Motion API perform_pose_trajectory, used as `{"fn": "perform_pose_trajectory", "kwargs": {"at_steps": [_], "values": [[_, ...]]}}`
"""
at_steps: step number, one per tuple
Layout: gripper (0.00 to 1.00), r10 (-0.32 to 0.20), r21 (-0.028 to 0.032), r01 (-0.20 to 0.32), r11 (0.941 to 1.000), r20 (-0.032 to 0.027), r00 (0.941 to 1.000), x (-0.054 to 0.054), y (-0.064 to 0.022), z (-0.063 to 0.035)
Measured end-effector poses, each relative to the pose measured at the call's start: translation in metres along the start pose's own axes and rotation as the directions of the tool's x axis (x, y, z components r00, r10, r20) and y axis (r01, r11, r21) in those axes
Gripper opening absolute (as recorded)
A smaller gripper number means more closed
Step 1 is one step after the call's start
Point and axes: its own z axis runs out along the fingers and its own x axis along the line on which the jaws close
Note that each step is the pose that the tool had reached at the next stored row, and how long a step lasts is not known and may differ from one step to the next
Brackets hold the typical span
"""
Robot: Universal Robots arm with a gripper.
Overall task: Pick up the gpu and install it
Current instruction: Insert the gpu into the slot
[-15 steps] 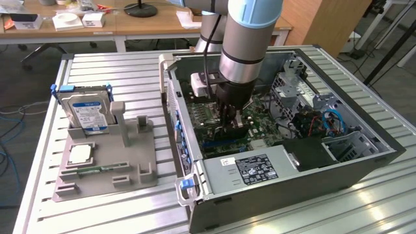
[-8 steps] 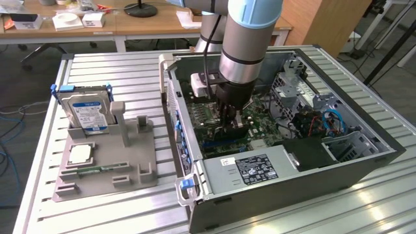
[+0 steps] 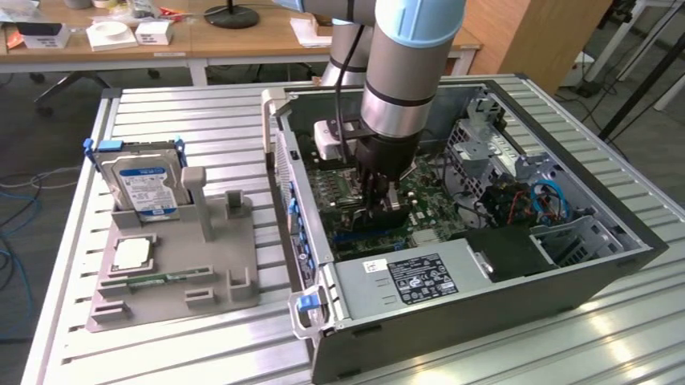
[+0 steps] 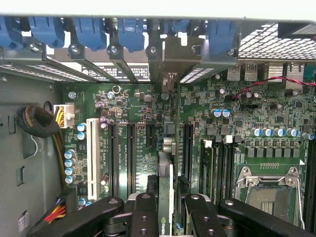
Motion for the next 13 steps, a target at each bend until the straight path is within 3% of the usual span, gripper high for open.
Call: {"fn": "perform_pose_trajectory", "kwargs": {"at_steps": [13], "values": [[0.26, -0.002, 0.0, 0.002, 1.0, 0.0049, 1.0, 0.0006, 0.0001, 0.0001]]}}
